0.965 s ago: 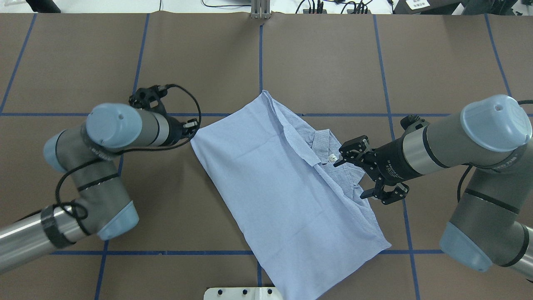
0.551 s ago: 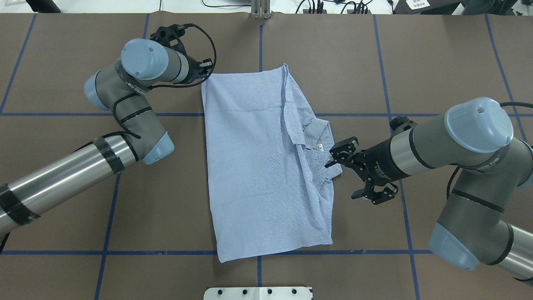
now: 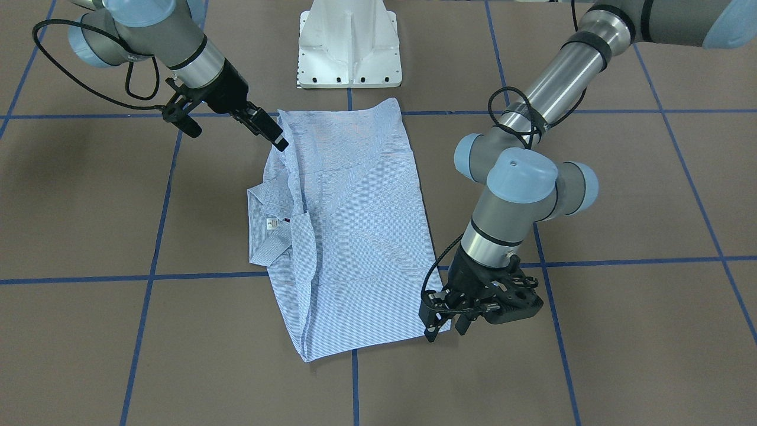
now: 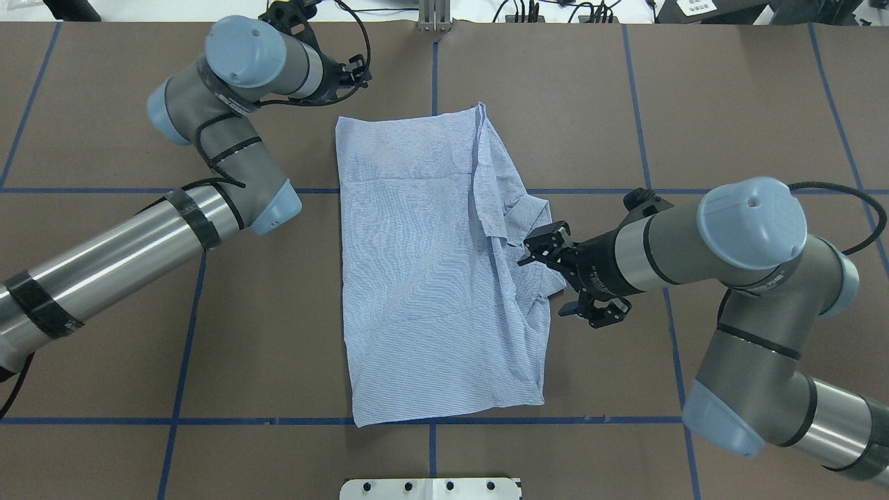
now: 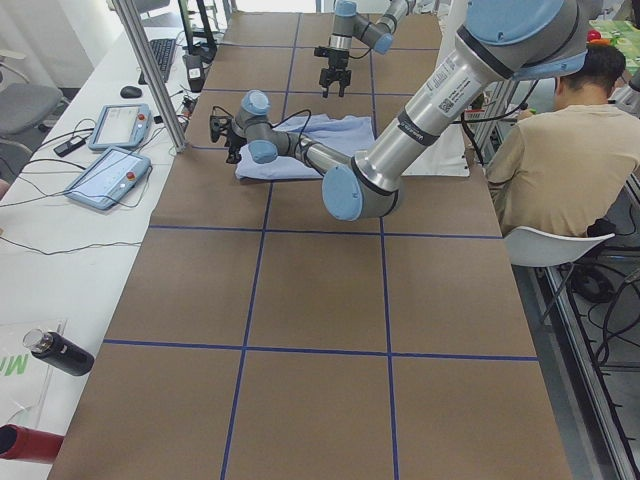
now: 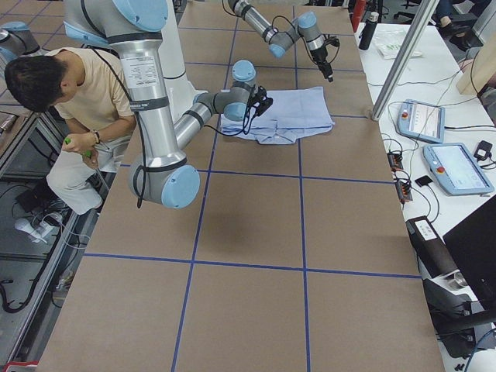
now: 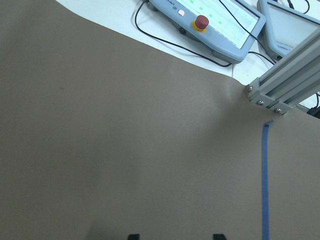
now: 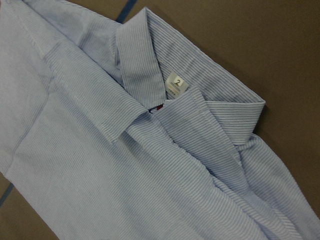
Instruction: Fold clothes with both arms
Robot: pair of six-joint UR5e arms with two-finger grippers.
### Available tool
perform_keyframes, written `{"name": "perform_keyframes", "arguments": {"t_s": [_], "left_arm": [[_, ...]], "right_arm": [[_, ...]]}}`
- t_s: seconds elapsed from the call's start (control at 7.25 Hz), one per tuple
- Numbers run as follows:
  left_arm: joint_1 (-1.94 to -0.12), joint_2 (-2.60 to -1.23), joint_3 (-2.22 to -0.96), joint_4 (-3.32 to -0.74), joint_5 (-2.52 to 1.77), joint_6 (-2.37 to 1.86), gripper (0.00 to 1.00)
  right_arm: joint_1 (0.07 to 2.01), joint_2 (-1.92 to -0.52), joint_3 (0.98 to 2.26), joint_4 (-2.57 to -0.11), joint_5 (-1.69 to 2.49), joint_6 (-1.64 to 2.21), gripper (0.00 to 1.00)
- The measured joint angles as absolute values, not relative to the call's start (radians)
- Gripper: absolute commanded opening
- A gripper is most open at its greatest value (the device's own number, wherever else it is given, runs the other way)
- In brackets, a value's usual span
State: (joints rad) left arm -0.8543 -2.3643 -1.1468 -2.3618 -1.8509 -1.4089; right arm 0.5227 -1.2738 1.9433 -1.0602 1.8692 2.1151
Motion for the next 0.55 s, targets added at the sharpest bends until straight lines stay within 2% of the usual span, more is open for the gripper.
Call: {"name": "perform_keyframes", "arguments": {"t_s": [0.14,0.28,0.55], "left_arm": [[-0.900,-2.275,-1.269,-2.360,-1.940,-1.395,0.67],[-0.947,-2.162,-1.409,-2.359,-2.009,-1.360,0.67],[-1.003,-1.996,-1.584,-2.355,-2.068,-1.310,0.67]], "right_arm": [[0.496,-1.225,1.904,-1.077,1.792,2.113,0.20],[0.477,-1.149,1.839,-1.125,1.742,2.110,0.00],[0.436,-1.027,1.751,-1.245,1.660,1.950,0.00]]}}
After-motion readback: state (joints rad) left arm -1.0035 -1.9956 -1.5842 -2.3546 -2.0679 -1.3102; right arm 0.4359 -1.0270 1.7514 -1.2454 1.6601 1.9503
